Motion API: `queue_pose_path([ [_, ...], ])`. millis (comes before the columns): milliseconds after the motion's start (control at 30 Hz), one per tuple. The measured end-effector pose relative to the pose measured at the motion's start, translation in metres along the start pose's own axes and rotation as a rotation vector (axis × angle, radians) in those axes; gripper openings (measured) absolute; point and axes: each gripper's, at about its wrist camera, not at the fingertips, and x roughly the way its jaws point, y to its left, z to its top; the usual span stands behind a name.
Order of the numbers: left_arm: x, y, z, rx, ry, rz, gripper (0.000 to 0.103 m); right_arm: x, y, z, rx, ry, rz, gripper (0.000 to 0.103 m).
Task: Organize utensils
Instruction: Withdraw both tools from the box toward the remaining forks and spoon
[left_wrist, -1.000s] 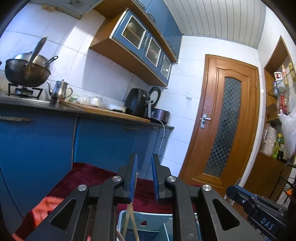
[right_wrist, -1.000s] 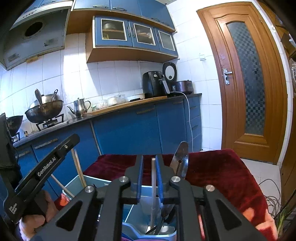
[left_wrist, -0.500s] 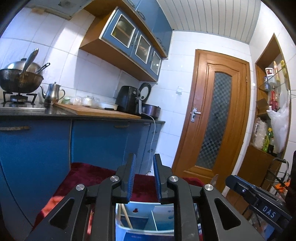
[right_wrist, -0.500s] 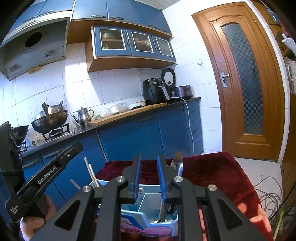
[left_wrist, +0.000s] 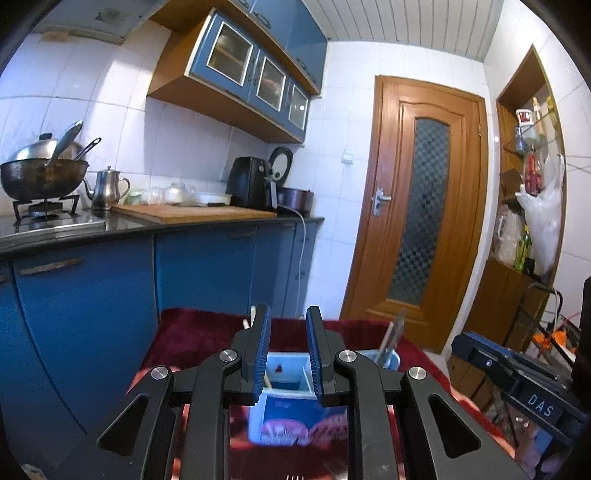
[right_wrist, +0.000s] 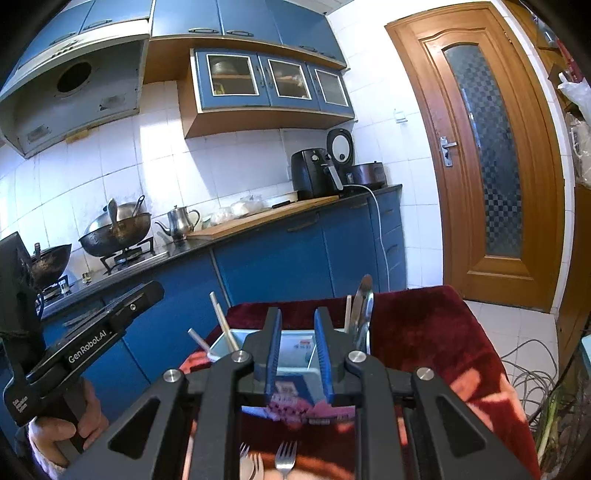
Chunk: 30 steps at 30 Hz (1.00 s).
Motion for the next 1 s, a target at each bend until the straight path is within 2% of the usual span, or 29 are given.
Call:
queue_pose_path([
  [367,-0.022,0.004,-0.033,0.008,0.162,-0.017,0.020,-0.023,0.001,-0.039,0.039,0.092,-0.020,0.026],
  [600,-0.019,0.012,-0.062,-0.019,0.288,-0.021,0.020,-0.028,-0.007,-0.069,0.078,0.169,-0.038,0.028],
  [1000,-0.004,0.008,-0.107,-0.060,0.448,-0.030,0.020,-0.027,-0.028,-0.109,0.139,0.275,-0.082,0.031],
])
